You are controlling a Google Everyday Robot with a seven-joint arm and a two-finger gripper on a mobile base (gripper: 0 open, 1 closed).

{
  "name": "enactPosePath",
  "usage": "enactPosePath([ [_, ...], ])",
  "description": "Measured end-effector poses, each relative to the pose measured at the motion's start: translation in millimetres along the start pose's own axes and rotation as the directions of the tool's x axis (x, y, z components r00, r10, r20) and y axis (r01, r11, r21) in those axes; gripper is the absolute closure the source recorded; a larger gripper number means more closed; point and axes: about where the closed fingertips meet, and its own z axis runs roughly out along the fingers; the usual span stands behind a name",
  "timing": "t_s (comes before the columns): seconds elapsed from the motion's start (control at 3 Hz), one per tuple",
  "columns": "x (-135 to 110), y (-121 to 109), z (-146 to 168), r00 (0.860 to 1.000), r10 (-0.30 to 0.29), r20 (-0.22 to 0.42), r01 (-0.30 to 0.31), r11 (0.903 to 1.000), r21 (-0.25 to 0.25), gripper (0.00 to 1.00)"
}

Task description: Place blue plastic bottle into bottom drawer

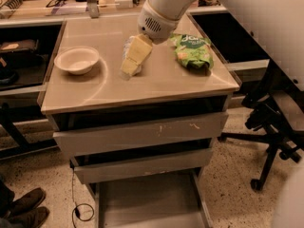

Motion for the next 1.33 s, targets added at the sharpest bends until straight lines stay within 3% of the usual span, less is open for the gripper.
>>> enactPosePath([
  [0.33,-30.5,-45.6,19.2,0.998,0.061,-0.010,-0.061,0.9981,0.005,0.00],
  [0.67,-33.2,-49.3,17.4,0.998,0.063,0.000,-0.063,0.9980,0.011,0.00],
  [1.33,-39.4,-83.0,44.0,0.988,0.152,-0.022,-0.151,0.9881,0.026,0.00],
])
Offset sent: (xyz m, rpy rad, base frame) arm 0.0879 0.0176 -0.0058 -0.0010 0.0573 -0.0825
